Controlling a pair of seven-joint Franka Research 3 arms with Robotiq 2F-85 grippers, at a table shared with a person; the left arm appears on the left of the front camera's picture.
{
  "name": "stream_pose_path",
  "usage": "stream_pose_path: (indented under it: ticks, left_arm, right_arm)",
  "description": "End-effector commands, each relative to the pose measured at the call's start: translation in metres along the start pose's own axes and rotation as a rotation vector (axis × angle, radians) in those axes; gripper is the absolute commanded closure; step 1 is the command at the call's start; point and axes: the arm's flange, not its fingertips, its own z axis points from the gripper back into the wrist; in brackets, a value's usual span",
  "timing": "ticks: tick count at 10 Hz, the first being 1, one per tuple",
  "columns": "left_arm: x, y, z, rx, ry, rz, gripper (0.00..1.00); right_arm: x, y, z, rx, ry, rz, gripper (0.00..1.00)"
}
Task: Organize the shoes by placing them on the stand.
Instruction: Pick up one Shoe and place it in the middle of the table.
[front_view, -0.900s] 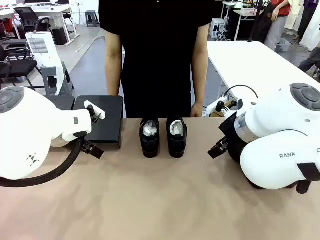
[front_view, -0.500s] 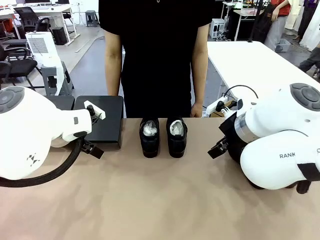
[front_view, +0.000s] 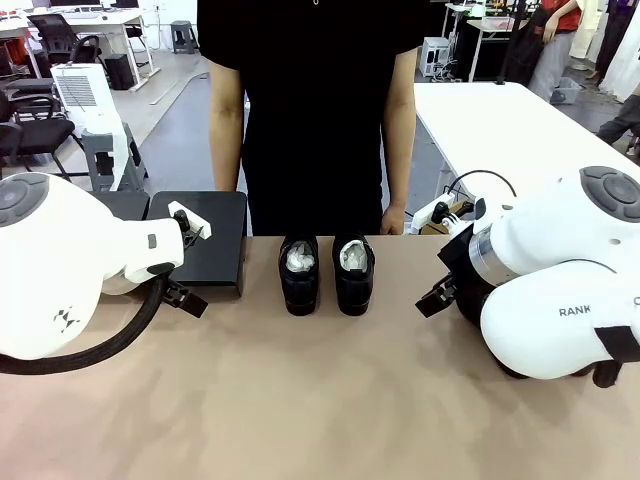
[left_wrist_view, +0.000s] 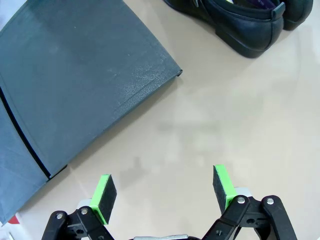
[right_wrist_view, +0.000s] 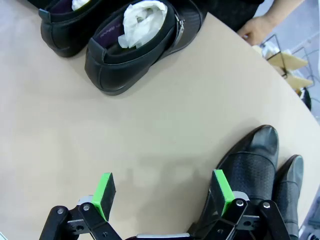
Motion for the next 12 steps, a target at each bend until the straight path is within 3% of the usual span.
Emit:
stream_pose_path:
  ticks: [1,5,7,9,12]
  left_arm:
    - [0.0,0.0,0.0,0.0,0.0,0.0,0.0]
    - [0.0,0.0,0.0,0.0,0.0,0.0,0.0]
    - [-0.005,0.023,0.062,-0.039,0.0,0.048,0.0]
    - [-0.009,0.049,0.102,-0.197,-0.123,0.077,0.0]
    - [-0.035,0.102,0.142,-0.364,-0.242,0.12,0.0]
  right_arm:
    - [0.0,0.0,0.0,0.0,0.0,-0.001,0.0]
    - [-0.002,-0.009,0.016,0.003,-0.019,-0.016,0.0]
    - [-0.016,-0.04,0.064,0.036,-0.065,-0.061,0.0]
    - [-0.028,-0.057,0.102,0.05,-0.108,-0.092,0.0]
    - [-0.065,-0.107,0.147,0.217,-0.189,-0.192,0.0]
